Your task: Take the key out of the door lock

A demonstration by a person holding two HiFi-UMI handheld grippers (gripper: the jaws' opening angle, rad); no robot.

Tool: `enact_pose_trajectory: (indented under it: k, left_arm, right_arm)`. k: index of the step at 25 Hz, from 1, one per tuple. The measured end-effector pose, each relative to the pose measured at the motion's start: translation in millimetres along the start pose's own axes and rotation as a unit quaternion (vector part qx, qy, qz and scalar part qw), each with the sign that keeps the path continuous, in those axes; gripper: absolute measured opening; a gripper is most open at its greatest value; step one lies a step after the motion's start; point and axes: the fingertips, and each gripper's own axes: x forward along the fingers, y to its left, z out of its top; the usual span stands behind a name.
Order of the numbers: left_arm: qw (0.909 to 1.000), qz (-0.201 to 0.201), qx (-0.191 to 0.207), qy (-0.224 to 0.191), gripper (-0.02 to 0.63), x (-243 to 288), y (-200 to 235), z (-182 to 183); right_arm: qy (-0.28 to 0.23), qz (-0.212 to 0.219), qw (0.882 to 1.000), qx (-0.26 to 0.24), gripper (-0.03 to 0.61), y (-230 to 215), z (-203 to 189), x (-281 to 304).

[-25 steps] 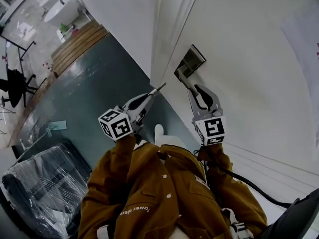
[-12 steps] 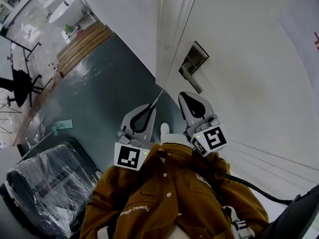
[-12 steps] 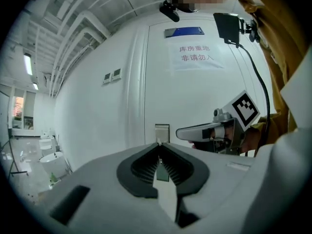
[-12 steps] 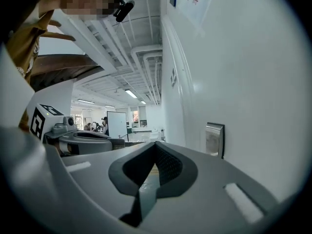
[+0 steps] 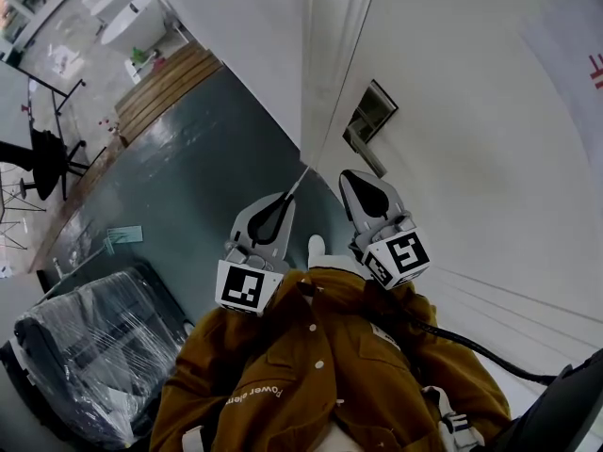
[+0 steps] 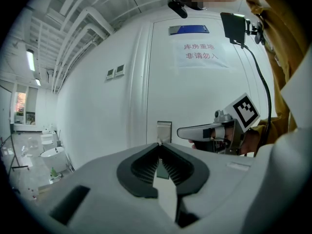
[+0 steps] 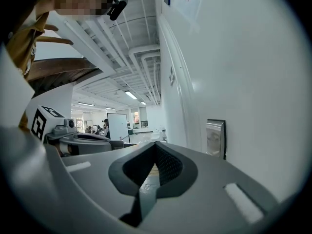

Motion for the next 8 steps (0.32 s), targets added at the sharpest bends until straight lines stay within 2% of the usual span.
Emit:
enact_pose_trajectory:
  k: [8]
  left_arm:
    - [1.0,0.003,0.003,0.004,0.02,3.4,0.9,0.7]
  right_arm:
    - [0.004,0.009,1.0,0.006,0.005,3.7,-4.2,4.5]
